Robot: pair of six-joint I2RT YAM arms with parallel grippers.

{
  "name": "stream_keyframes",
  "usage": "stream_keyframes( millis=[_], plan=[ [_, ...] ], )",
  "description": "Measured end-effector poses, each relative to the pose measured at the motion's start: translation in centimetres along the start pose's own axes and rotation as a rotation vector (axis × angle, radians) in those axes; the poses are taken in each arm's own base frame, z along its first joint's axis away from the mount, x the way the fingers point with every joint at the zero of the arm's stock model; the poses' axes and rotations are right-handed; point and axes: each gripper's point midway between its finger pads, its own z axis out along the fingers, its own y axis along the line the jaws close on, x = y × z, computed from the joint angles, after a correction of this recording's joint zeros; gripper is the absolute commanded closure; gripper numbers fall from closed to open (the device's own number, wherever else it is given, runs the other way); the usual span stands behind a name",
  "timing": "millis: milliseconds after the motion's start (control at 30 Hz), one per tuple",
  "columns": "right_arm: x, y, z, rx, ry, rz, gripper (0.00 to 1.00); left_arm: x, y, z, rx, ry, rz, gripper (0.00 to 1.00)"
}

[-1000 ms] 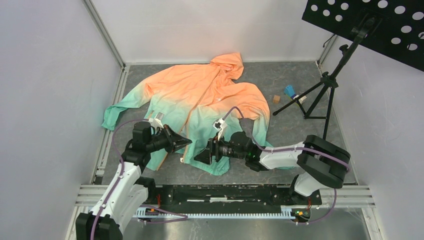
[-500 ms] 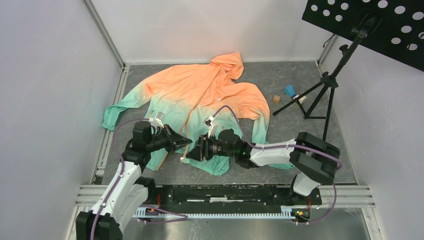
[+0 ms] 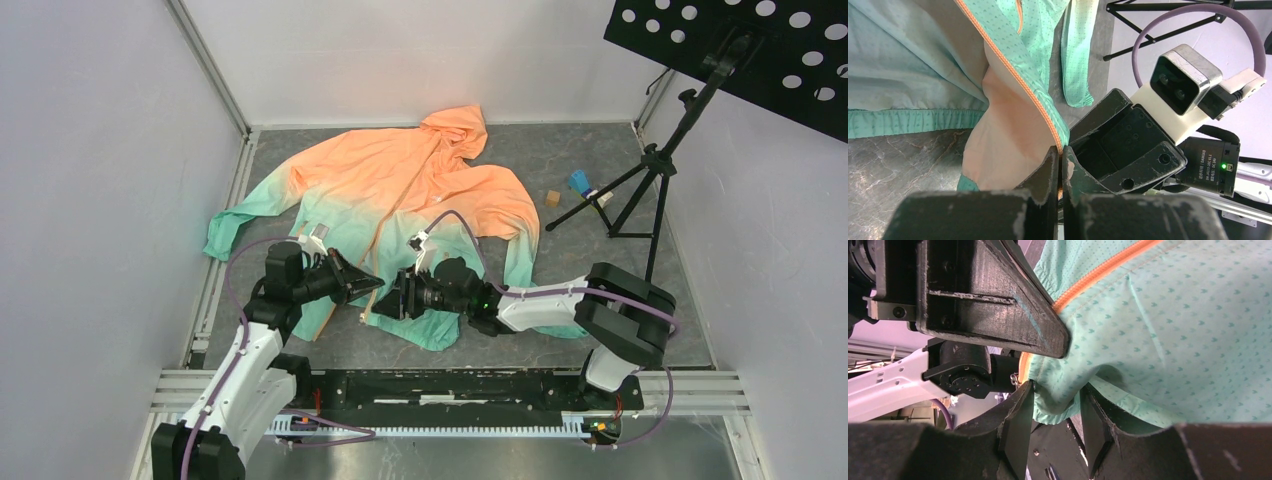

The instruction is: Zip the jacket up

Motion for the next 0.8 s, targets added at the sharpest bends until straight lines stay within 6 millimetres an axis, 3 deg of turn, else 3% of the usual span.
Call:
stream_keyframes(
  millis=[167, 367, 500, 600, 700, 800],
  plan=[
    [-0.4, 0.5, 0.2, -0.018, -0.014, -0.004, 0.55, 0.0, 0.0, 0.0, 0.001, 0.001, 0.0, 0.98],
    [-0.6, 0.6, 0.6, -0.037, -0.029, -0.012, 0.71, 0.2, -0.1, 0.0, 0.007, 0.009, 0.001, 0.98],
    [-0.9, 0.9, 0.7, -0.055, -0.044, -0.023, 0.75, 0.2, -0.2, -0.1, 0.011, 0.013, 0.002, 0.98],
    [-1.1, 1.1, 0.8, -0.07, -0.055, -0.027, 0.7, 0.2, -0.3, -0.1, 0.012, 0.012, 0.002, 0.98],
    [-1.1, 1.1, 0.9, -0.078, -0.056, -0.029, 0.53, 0.2, -0.2, -0.1, 0.011, 0.013, 0.002, 0.98],
    [-0.9, 0.9, 0.9, -0.074, -0.055, -0.037, 0.49, 0.2, -0.2, -0.1, 0.011, 0.013, 0.001, 0.98]
  ],
)
